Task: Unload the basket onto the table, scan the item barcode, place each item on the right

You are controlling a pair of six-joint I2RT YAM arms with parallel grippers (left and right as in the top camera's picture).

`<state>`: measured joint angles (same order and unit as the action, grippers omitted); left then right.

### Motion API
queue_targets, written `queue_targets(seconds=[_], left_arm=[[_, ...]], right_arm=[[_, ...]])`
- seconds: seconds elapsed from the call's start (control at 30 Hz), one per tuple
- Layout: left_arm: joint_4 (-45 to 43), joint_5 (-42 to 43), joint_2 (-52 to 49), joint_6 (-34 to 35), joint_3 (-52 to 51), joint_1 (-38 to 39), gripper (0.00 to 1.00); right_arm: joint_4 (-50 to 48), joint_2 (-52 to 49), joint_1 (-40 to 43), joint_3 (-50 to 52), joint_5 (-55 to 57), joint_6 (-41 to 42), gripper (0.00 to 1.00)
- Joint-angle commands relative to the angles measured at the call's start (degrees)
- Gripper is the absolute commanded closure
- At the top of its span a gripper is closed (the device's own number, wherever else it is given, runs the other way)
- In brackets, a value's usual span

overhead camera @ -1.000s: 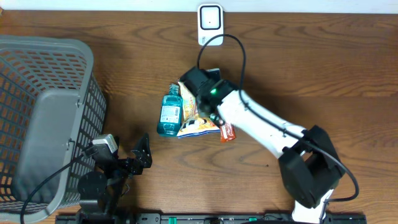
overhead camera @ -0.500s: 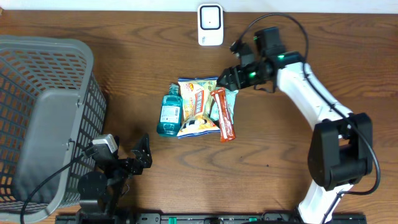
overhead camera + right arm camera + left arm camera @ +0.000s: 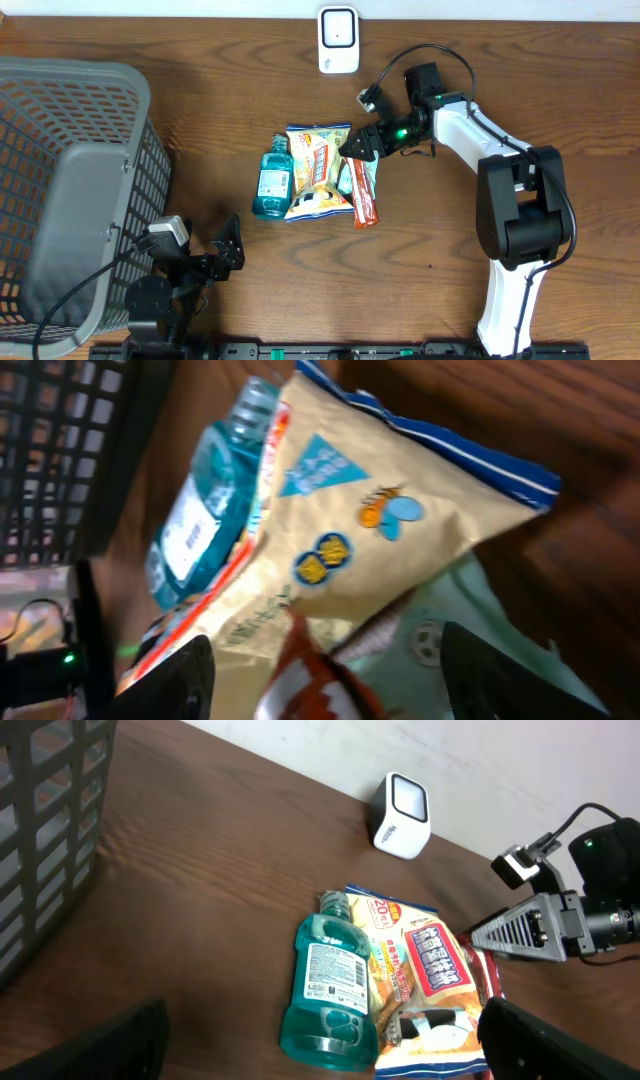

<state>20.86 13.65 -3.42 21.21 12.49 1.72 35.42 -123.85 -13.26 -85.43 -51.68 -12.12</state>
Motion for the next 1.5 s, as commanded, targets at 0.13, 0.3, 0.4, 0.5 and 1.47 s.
queue_targets(seconds=[0.13,0.3,0.4,0.5,1.47], left_arm=[[0.13,0.7,0.09,0.74,0.09,0.24,0.02],[0.13,0.72,0.09,0.72,0.09,0.24,0.02],[0.13,0.7,0.09,0.74,0.09,0.24,0.02],[0.13,0.7,0.09,0.74,0.09,0.24,0.02],[0.13,0.7,0.09,0.74,0.09,0.24,0.02]], right_arm=[[5.62,-0.02,-0.13,0.02,-5.62,-7.67,0.37],[10.58,-0.04,-0.28,0.22,-4.35,-11.72,0.47],[13.33,-0.04,-0.28,0.57,-3.41,-13.92,0.48],[13.81,-0.04,-0.39,1.7,-0.2,-14.36,0.47],[21.94,3.32,1.9,1.64,-20.76,-19.17,0.99]])
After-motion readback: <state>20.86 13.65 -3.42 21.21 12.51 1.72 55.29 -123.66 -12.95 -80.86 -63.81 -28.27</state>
